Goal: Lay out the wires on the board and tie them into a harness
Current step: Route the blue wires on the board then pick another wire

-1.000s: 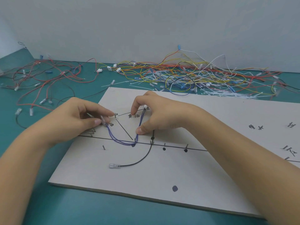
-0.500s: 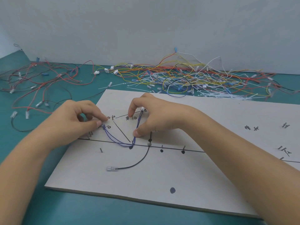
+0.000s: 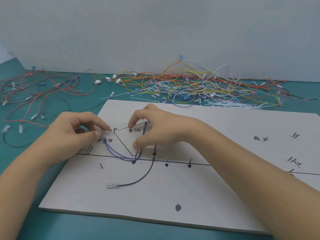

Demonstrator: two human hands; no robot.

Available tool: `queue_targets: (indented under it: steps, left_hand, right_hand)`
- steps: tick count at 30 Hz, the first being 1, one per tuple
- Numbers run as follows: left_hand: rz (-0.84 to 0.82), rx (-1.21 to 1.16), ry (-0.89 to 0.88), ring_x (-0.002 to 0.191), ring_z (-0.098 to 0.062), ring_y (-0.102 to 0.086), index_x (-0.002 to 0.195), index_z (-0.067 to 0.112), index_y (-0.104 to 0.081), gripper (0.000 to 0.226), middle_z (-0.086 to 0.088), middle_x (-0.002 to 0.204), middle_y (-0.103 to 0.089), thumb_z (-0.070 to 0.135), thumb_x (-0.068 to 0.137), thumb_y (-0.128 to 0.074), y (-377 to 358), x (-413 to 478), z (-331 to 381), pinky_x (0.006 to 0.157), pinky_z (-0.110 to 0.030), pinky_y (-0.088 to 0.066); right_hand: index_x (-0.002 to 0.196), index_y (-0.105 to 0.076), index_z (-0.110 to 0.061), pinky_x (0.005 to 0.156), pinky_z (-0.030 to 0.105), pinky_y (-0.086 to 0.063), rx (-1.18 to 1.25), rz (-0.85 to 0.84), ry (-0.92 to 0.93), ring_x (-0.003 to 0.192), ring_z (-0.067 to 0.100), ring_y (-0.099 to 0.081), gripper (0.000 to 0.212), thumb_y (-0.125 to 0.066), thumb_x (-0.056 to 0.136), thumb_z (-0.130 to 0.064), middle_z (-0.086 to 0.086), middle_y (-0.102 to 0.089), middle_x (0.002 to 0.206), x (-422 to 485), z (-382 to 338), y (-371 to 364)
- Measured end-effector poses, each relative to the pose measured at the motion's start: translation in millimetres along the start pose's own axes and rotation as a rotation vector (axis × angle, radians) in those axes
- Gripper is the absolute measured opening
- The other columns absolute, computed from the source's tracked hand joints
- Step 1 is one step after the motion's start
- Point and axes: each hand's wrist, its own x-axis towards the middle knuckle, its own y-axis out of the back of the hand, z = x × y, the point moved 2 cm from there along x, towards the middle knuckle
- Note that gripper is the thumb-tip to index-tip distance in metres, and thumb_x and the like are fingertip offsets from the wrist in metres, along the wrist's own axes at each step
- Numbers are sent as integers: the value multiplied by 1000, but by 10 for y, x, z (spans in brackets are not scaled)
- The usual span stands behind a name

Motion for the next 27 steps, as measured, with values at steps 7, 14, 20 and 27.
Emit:
queue_targets:
  steps: [7,14,20,27]
  left_hand:
    - [151,44,15,60,-42,-49,103,31,-79,32,2,78,-63,45,77,-67,77,-13,-68,64,-33,-38]
    - [253,128,-23,42,-4,-39,102,38,-78,29,11,72,-62,46,78,-64,112,139,254,40,-8,-28]
    - [119,206,-57,50,-2,-54,97,45,-77,22,16,81,-71,50,79,-66,-64,482,765,52,-20,-44]
    - [237,159,-93,48,-2,-48,85,30,-76,19,9,74,-67,14,93,-69,-496,494,753,51,-14,-38]
  right_hand:
    - [113,-62,-39,70,24,-45,135,270,56,83,-1,-56,34,-71,82,-28,-11,-54,120,-56,59,122]
    - [105,-72,-21,83,28,-45,-114,572,-250,100,17,-57,28,-59,82,-10,-3,-63,107,-37,777,700]
    - [86,-79,-20,71,23,-41,-148,649,-213,84,14,-60,13,-67,85,-15,-6,-69,83,-49,1109,720]
    - [81,-77,-18,61,8,-40,-19,812,-243,78,13,-63,30,-58,75,5,-10,-68,76,-172,1377,778]
